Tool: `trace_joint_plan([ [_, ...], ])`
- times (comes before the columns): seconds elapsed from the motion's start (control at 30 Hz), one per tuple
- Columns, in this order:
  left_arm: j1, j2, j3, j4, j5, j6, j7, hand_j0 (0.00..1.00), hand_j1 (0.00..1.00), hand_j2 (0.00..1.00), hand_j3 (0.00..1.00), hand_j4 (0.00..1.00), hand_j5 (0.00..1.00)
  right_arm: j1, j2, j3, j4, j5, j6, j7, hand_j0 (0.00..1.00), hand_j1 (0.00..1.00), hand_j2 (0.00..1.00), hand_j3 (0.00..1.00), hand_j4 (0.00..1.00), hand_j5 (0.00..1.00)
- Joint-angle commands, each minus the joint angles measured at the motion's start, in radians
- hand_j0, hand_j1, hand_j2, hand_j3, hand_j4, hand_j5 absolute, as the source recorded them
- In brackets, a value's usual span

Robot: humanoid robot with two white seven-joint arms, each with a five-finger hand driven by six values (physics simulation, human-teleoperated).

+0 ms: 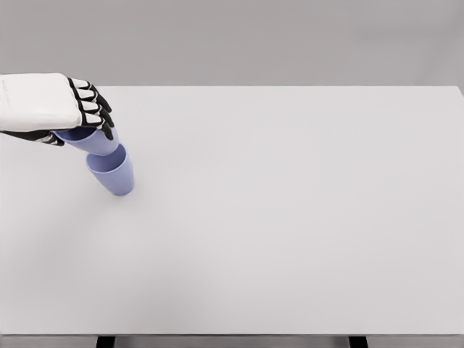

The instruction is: Place the right cup on the left cup with left arm

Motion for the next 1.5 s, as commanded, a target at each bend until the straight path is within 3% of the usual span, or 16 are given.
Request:
trace_joint_plan([
  [0.0,0.000,0.000,0.001,-0.004,0.005,0.001,0.000,0.68,0.68,0.68,0.68,0.68,0.68,0.000,0.000,0.000,0.000,0.000,0.000,0.000,1.00,1.00,1.00,1.00,1.00,1.00],
  [0.4,0.006,0.020,-0.015,-0.018,0.000,0.001,0.004,0.68,0.68,0.68,0.68,0.68,0.68,0.000,0.000,0.000,0.000,0.000,0.000,0.000,1.00,1.00,1.00,1.00,1.00,1.00],
  [1.47,0.045,-0.029,-0.010,0.024,-0.011,0.001,0.000,0.68,0.68,0.68,0.68,0.68,0.68,0.000,0.000,0.000,0.000,0.000,0.000,0.000,1.00,1.00,1.00,1.00,1.00,1.00],
])
